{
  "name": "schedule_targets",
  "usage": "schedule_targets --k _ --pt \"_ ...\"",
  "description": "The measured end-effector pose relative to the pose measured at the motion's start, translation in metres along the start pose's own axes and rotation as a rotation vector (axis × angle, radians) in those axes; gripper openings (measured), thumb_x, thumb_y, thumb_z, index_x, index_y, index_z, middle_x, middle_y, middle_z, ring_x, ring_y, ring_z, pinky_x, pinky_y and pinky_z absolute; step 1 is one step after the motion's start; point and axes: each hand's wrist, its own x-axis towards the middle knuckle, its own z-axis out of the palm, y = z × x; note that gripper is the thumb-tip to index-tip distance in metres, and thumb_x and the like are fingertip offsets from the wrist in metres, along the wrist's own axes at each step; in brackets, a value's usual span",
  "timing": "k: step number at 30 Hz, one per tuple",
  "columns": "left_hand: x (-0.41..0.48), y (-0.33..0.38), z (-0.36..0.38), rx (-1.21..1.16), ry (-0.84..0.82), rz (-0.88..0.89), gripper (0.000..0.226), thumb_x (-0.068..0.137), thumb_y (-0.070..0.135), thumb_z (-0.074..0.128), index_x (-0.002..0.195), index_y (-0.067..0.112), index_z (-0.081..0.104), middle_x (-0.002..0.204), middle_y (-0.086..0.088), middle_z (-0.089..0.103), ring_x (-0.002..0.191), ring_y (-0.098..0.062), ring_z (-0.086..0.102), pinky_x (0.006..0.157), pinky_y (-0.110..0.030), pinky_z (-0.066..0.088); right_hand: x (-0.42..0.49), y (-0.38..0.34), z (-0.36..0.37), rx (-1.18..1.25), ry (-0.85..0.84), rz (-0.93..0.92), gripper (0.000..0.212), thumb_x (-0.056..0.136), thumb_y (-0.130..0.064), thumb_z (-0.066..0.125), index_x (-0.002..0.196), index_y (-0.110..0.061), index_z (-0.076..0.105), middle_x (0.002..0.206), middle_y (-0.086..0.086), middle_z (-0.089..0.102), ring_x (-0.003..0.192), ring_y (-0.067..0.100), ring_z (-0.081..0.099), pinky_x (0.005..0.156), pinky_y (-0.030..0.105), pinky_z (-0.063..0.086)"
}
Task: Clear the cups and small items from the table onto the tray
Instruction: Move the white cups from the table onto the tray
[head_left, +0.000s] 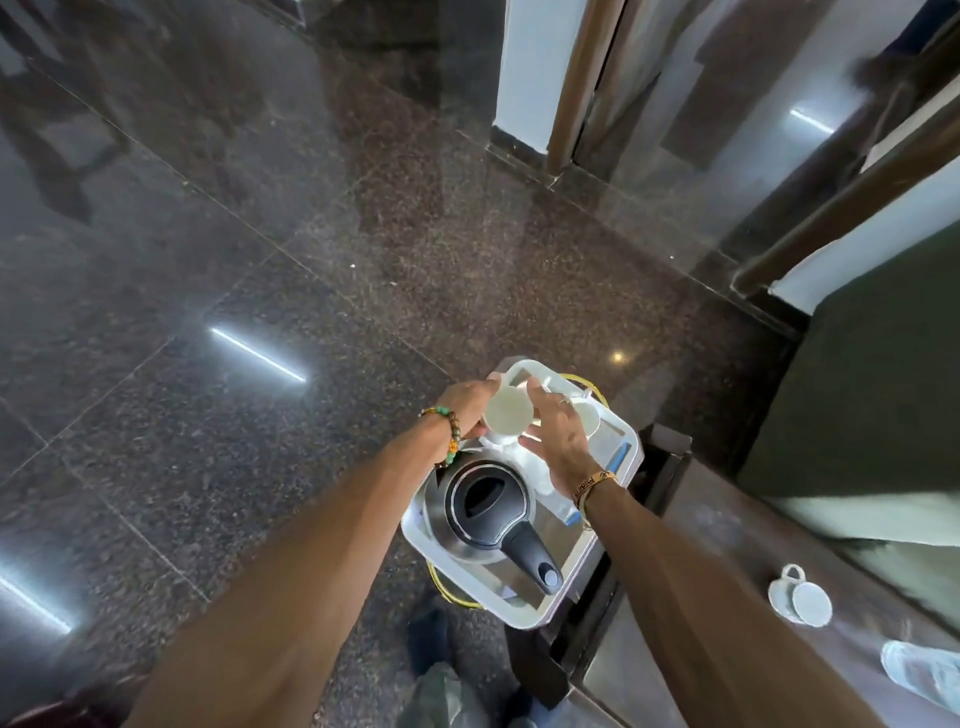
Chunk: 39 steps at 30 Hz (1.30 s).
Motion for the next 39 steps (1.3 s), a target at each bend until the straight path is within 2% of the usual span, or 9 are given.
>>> schedule_targets --k 2,6,8,12,15,19,30,35,39 --pt "0.009 -0.001 0.000 -0.005 -0.017 -0.029 0.051 0.088 0.059 0.053 0.100 0.012 0.069 0.093 -0.007 0.065 0.079 -0.021 0.064 0.072 -0.036 0.060 0.013 0.008 -0.001 0.007 -0.002 0.022 0.028 0.100 -0.044 0.056 0.113 -0.020 0.051 0.102 -0.004 0.058 0.099 0.020 0.057 0.100 0.046 0.050" --pt "0.021 0.001 -0.004 0.019 -0.071 -0.076 0.055 0.086 0.061 0.055 0.106 0.012 0.068 0.095 -0.005 0.065 0.079 -0.017 0.064 0.051 -0.024 0.053 0.027 0.018 0.000 0.018 -0.008 0.041 0.034 0.099 -0.046 0.057 0.118 -0.018 0.051 0.120 0.007 0.054 0.107 0.024 0.056 0.102 0.048 0.050" --pt "0.028 0.000 -0.005 0.011 -0.121 -0.107 0.056 0.085 0.063 0.055 0.109 0.013 0.067 0.102 -0.007 0.067 0.084 -0.019 0.066 0.054 -0.026 0.055 0.034 0.023 -0.001 0.025 -0.007 0.057 0.036 0.099 -0.046 0.058 0.120 -0.017 0.051 0.121 0.008 0.054 0.108 0.024 0.056 0.100 0.047 0.052" --pt "0.042 -0.010 -0.005 -0.039 -0.142 -0.171 0.061 0.083 0.060 0.060 0.114 0.007 0.063 0.106 -0.015 0.066 0.092 -0.030 0.070 0.078 -0.046 0.060 0.044 0.032 -0.001 0.016 0.002 0.082 0.051 0.099 -0.046 0.057 0.131 -0.006 0.053 0.120 0.010 0.054 0.106 0.025 0.055 0.100 0.047 0.051" --pt "0.049 -0.017 -0.004 -0.040 -0.169 -0.190 0.060 0.084 0.059 0.060 0.115 0.009 0.063 0.114 -0.015 0.065 0.100 -0.031 0.068 0.085 -0.047 0.058 0.045 0.039 -0.001 -0.022 0.001 0.050 0.058 0.097 -0.052 0.057 0.128 -0.003 0.058 0.121 0.012 0.060 0.110 0.027 0.059 0.105 0.052 0.050" --pt "0.054 -0.017 -0.005 -0.086 -0.220 -0.198 0.058 0.086 0.056 0.060 0.119 0.008 0.062 0.120 -0.019 0.063 0.105 -0.034 0.066 0.087 -0.049 0.057 0.044 0.045 0.000 -0.019 0.025 0.006 0.032 0.098 -0.051 0.056 0.110 -0.022 0.065 0.126 0.015 0.064 0.120 0.032 0.060 0.103 0.052 0.051" --pt "0.059 -0.019 0.003 -0.075 -0.229 -0.217 0.057 0.086 0.055 0.061 0.116 0.006 0.061 0.115 -0.017 0.066 0.106 -0.032 0.066 0.092 -0.047 0.055 0.052 0.052 0.005 -0.040 0.042 0.015 0.060 0.077 -0.073 0.058 0.108 -0.022 0.066 0.116 0.012 0.066 0.113 0.034 0.064 0.102 0.058 0.050" --pt "0.060 -0.021 0.003 -0.109 -0.243 -0.227 0.056 0.088 0.050 0.061 0.119 0.004 0.061 0.109 -0.015 0.066 0.103 -0.030 0.066 0.094 -0.045 0.054 0.051 0.054 0.002 -0.049 0.021 0.002 0.053 0.077 -0.074 0.059 0.106 -0.029 0.065 0.123 0.010 0.066 0.113 0.032 0.064 0.103 0.054 0.050" --pt "0.052 -0.014 -0.001 0.018 -0.215 -0.192 0.050 0.087 0.051 0.062 0.110 0.006 0.064 0.109 -0.015 0.068 0.099 -0.030 0.068 0.088 -0.042 0.058 0.046 0.051 0.001 -0.064 -0.010 -0.009 0.032 0.091 -0.064 0.056 0.101 -0.034 0.061 0.123 0.005 0.062 0.102 0.016 0.064 0.101 0.045 0.049"
